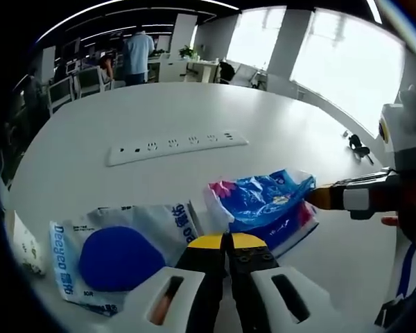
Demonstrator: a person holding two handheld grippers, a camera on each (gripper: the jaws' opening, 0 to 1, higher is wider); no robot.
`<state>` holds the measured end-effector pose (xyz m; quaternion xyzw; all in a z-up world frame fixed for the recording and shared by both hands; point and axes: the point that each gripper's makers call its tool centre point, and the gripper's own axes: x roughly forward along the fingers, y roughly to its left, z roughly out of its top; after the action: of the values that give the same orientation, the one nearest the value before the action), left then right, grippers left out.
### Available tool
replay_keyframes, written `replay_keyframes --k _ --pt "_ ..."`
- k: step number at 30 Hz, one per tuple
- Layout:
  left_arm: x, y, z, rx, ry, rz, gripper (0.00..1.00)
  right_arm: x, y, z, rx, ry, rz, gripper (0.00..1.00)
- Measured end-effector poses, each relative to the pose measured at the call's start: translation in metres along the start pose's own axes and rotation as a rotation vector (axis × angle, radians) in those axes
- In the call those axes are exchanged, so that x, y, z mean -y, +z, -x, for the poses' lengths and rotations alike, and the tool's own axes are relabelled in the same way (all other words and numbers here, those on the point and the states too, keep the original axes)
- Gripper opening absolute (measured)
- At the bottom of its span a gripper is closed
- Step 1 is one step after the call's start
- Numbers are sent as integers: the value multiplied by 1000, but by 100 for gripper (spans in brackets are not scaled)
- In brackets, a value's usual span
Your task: Arrange the tabletop items into an orderly group along one side of the table until the central work area is clear of visible clutter.
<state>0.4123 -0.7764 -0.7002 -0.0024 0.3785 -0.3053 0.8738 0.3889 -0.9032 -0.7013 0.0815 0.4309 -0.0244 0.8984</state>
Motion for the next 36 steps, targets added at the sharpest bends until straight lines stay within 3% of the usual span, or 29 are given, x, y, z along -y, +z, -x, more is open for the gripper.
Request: replay_keyframes --k 17,36 --pt "-1 -8 -7 -56 1 54 3 5 0 -11 -7 -5 -9 0" --pt "-1 -3 -9 -55 -10 77 4 6 -5 -12 -23 -18 -26 0"
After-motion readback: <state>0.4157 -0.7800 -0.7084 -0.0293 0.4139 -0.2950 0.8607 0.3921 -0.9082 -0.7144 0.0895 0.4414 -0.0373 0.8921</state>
